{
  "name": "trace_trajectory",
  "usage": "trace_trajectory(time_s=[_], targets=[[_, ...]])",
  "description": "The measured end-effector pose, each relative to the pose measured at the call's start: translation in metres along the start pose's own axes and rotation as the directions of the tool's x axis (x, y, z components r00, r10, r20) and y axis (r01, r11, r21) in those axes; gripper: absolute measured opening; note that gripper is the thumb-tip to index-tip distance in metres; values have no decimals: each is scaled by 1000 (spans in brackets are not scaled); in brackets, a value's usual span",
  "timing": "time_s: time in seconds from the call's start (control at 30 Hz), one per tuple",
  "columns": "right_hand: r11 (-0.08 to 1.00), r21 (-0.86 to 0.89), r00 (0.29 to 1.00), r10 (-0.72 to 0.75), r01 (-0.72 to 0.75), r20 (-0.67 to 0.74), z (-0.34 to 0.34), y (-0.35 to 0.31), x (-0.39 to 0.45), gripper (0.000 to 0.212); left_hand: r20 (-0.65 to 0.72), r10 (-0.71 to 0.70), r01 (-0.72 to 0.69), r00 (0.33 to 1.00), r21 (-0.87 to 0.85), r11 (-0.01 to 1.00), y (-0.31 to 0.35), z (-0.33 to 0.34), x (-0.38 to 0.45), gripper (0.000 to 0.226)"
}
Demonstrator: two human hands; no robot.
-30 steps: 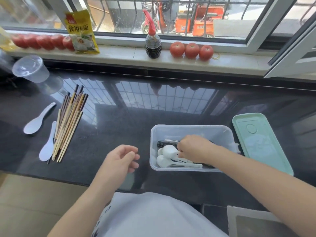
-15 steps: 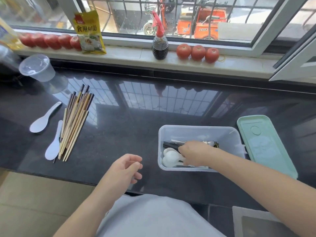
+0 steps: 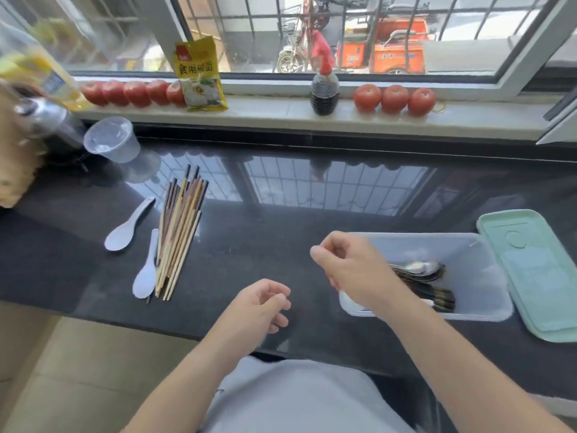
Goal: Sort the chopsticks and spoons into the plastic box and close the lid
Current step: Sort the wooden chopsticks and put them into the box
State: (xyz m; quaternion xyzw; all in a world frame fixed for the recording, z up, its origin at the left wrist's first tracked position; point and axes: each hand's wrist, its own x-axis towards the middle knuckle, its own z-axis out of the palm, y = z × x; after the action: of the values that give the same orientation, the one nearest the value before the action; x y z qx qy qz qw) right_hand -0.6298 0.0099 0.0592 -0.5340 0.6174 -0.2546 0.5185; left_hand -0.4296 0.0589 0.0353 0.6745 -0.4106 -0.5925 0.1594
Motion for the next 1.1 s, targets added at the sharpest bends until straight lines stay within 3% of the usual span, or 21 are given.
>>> trace_trajectory(time_s=[0.1,0.33,0.43,0.57,0.7,0.83,1.1], targets=[[993,-118,988,34,-16,148,66,-5,5,25,49,-24,24,999,1,1000,-19,-24,2,19],[923,-235,930,342,-305,133,178,7,47,14,-2,-88,87,996,-148,985,-68,-154,45,17],[905,-248,927,371,-345,65,246,-16,95,13,-2,-115,114,993,-155,981,-92,-235,65,17],[849,-370,926,359,-378,-121,329,-50,157,16,31,-135,136,990,-23,991,-119,-341,72,19],[759,-427,869,403,-492,-286,375,-59,183,20,-26,-140,142,990,75,987,-130,-416,82,20],[715,-401,812,429,-572,-395,389,-58,181,15,-14,-85,86,996,83,993,-125,-442,89,20],[684,-395,783,462,-613,-417,390,-65,182,7,161,-21,-4,987,151,988,-102,-417,78,19]])
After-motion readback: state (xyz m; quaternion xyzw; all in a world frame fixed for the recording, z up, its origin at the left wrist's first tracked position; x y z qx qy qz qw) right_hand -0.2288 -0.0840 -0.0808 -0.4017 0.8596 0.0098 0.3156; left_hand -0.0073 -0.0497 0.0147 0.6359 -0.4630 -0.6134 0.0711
